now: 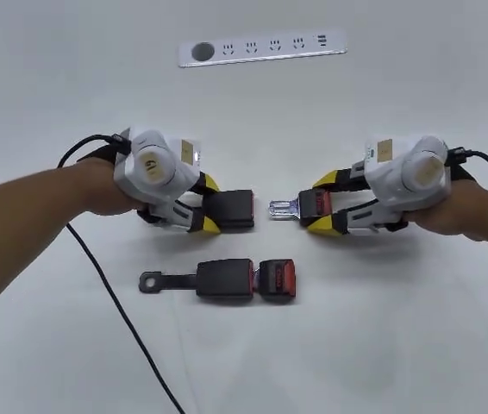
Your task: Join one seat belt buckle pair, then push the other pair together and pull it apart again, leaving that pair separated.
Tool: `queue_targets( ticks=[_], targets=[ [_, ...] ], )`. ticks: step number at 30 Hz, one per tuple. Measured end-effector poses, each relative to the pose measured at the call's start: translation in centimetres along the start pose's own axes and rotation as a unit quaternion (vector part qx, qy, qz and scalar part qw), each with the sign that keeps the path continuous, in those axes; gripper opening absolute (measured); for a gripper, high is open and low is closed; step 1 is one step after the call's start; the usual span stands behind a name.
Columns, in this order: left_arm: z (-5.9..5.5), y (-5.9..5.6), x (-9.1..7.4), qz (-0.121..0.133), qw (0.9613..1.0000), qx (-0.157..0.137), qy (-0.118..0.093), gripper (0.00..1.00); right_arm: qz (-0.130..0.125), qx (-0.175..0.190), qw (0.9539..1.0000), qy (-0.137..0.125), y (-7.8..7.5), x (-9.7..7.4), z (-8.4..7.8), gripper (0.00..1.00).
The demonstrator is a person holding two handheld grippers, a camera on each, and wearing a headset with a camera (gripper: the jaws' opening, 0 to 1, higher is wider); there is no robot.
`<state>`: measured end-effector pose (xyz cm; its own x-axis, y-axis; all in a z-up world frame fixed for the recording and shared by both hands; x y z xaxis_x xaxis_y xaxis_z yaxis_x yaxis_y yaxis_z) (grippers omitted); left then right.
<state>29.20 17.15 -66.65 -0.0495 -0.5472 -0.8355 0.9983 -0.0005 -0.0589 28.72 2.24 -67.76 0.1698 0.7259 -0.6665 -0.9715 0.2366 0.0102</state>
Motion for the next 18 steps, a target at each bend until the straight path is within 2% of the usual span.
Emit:
queue_targets(
  ticks=[7, 18],
  targets=[
    [-0.1, 0.1, 0.1, -0.002, 1.0000, 0.002, 0.008, 0.33, 0.003, -0.010, 0.9999, 0.002, 0.5, 2.4, 1.1, 0.34],
    [-0.1, -0.1, 0.1, -0.005, 0.9999, 0.009, 0.013, 0.33, 0.009, -0.011, 0.9999, -0.006, 1.0, 3.2, 2.0, 0.34]
  ],
)
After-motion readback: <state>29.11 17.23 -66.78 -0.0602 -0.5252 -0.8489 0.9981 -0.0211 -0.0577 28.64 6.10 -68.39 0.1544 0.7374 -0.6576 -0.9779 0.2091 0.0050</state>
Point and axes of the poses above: the centre of the closed fingertips' face, and the gripper's own axes: x roughly forward along the fingers, y roughly to its left, z roughly out of its top, the point moved 3 cm from there along -x, roughly backward along the fingers, and after that the axes turned 2 degrees about -z, right-handed, at the moved point
